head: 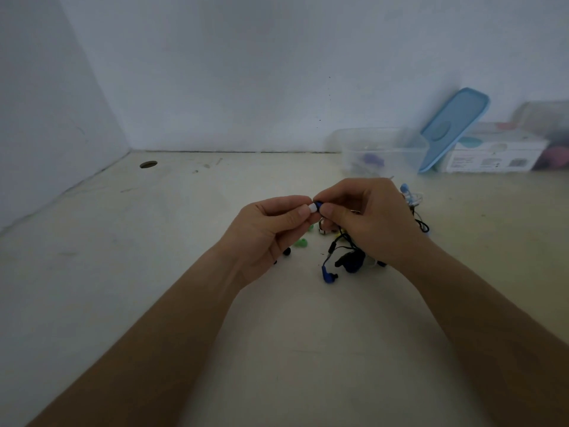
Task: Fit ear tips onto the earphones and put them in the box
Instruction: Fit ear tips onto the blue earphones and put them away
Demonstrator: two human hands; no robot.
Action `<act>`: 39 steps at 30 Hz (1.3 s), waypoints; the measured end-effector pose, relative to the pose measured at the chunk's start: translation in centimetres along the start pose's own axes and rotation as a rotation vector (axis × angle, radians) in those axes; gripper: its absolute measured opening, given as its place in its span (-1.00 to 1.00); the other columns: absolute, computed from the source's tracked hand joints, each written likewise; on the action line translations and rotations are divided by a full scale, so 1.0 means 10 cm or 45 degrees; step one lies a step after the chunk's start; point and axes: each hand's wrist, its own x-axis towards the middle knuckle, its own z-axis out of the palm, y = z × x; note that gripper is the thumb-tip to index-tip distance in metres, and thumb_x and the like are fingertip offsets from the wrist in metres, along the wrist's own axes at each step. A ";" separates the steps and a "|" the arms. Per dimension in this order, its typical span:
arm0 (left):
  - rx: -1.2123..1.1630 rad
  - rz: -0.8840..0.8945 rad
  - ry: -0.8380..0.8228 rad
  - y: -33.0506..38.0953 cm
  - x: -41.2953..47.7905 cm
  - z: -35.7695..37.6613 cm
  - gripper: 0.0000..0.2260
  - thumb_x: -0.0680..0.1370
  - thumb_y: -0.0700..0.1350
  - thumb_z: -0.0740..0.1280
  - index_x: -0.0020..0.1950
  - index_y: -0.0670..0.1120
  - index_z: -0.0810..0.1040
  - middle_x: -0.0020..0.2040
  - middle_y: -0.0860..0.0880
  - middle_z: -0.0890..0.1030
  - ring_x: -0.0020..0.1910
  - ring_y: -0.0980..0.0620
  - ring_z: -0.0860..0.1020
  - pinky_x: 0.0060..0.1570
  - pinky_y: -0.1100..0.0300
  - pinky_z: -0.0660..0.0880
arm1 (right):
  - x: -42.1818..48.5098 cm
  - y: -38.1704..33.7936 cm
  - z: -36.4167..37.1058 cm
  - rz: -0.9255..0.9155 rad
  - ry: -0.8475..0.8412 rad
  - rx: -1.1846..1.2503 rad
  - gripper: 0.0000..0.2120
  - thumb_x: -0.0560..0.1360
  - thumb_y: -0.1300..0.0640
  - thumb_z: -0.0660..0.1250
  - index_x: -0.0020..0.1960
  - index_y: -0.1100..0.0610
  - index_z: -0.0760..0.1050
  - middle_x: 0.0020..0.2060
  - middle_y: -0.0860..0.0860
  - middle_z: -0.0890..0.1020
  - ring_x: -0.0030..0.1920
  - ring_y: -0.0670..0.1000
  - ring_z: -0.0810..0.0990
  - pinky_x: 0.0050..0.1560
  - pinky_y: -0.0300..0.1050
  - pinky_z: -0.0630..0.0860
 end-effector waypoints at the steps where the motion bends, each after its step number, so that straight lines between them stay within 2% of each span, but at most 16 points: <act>1: -0.012 -0.014 -0.003 0.00 0.00 0.00 -0.74 0.35 -0.27 0.42 0.03 -0.25 0.66 -0.05 -0.14 0.72 -0.07 0.02 0.70 -0.09 0.31 0.62 | 0.00 0.00 0.00 -0.004 -0.004 -0.023 -0.84 0.51 0.31 0.42 -0.04 0.07 0.66 -0.30 0.00 0.71 -0.29 -0.06 0.70 -0.13 -0.10 0.67; 6: -0.095 -0.063 0.009 -0.02 0.00 -0.01 -0.72 0.39 -0.29 0.40 0.09 -0.28 0.63 -0.03 -0.15 0.71 -0.07 0.02 0.70 -0.12 0.32 0.61 | -0.01 -0.01 0.00 -0.055 -0.012 -0.116 -0.87 0.51 0.30 0.42 -0.03 0.10 0.66 -0.29 0.00 0.71 -0.28 -0.09 0.69 -0.15 -0.16 0.65; 10: -0.061 -0.009 0.026 -0.01 0.00 0.01 -0.82 0.44 -0.33 0.37 0.02 -0.25 0.64 -0.09 -0.13 0.72 -0.10 0.03 0.71 -0.15 0.33 0.61 | -0.02 -0.02 0.04 0.011 0.016 0.094 -0.90 0.51 0.34 0.41 -0.02 0.20 0.65 -0.28 0.03 0.71 -0.31 -0.02 0.70 -0.19 -0.15 0.66; 15: 0.098 0.159 0.027 0.01 -0.02 0.04 -0.80 0.36 -0.26 0.43 -0.03 -0.20 0.65 -0.12 -0.13 0.72 -0.09 0.00 0.70 -0.15 0.32 0.59 | -0.03 -0.03 0.06 0.122 0.048 0.266 -0.91 0.52 0.34 0.40 -0.01 0.21 0.64 -0.29 0.03 0.72 -0.31 0.04 0.72 -0.21 -0.15 0.66; 19: 0.247 0.252 0.080 -0.02 -0.01 0.05 -0.89 0.47 -0.31 0.43 -0.04 -0.16 0.65 -0.08 -0.13 0.72 -0.04 -0.06 0.70 -0.09 0.27 0.59 | -0.03 -0.04 0.09 0.162 0.083 0.298 -0.91 0.53 0.33 0.39 -0.01 0.21 0.64 -0.27 0.08 0.72 -0.31 0.05 0.71 -0.23 -0.16 0.65; 23: 0.373 0.307 0.110 -0.04 -0.01 0.04 -0.90 0.48 -0.28 0.45 -0.06 -0.12 0.66 -0.07 -0.11 0.72 -0.02 -0.08 0.70 -0.04 0.19 0.60 | -0.04 -0.04 0.11 0.172 0.083 0.302 -0.90 0.54 0.34 0.38 0.00 0.20 0.63 -0.27 0.05 0.72 -0.31 0.03 0.71 -0.25 -0.25 0.62; 26: 0.326 0.286 0.092 -0.01 -0.02 0.04 -0.89 0.45 -0.26 0.46 -0.05 -0.14 0.66 -0.05 -0.15 0.72 -0.01 -0.09 0.70 -0.03 0.19 0.60 | -0.04 -0.05 0.11 0.167 0.082 0.314 -0.89 0.54 0.32 0.38 0.01 0.19 0.64 -0.26 0.06 0.72 -0.30 0.02 0.72 -0.24 -0.23 0.63; 30: 0.204 0.258 0.010 0.04 -0.03 0.06 -0.76 0.33 -0.19 0.45 -0.02 -0.15 0.66 -0.06 -0.15 0.72 -0.02 -0.03 0.70 -0.07 0.28 0.60 | -0.03 -0.07 0.08 0.217 0.070 0.468 -0.87 0.55 0.33 0.35 0.02 0.19 0.64 -0.30 0.04 0.72 -0.28 0.01 0.70 -0.22 -0.25 0.61; 33: 0.164 0.229 0.002 0.04 -0.03 0.06 -0.77 0.37 -0.22 0.43 0.02 -0.17 0.66 -0.06 -0.15 0.72 -0.03 -0.01 0.70 -0.09 0.30 0.59 | -0.03 -0.07 0.06 0.259 0.048 0.525 -0.85 0.56 0.33 0.33 0.02 0.17 0.64 -0.32 0.01 0.71 -0.29 0.01 0.67 -0.21 -0.24 0.61; 36: 0.178 0.221 0.023 0.04 -0.03 0.06 -0.84 0.48 -0.31 0.39 0.02 -0.16 0.66 -0.05 -0.15 0.72 -0.03 -0.01 0.70 -0.08 0.30 0.60 | -0.03 -0.06 0.05 0.262 0.044 0.486 -0.85 0.56 0.31 0.34 0.03 0.15 0.65 -0.24 0.06 0.73 -0.25 0.02 0.69 -0.17 -0.19 0.63; 39: 0.191 0.240 0.041 0.04 -0.03 0.07 -0.86 0.49 -0.31 0.39 0.00 -0.15 0.67 -0.06 -0.14 0.72 -0.05 -0.01 0.70 -0.07 0.28 0.60 | -0.02 -0.05 0.04 0.264 0.061 0.483 -0.87 0.56 0.31 0.35 0.04 0.18 0.65 -0.20 0.11 0.73 -0.24 0.03 0.70 -0.15 -0.17 0.64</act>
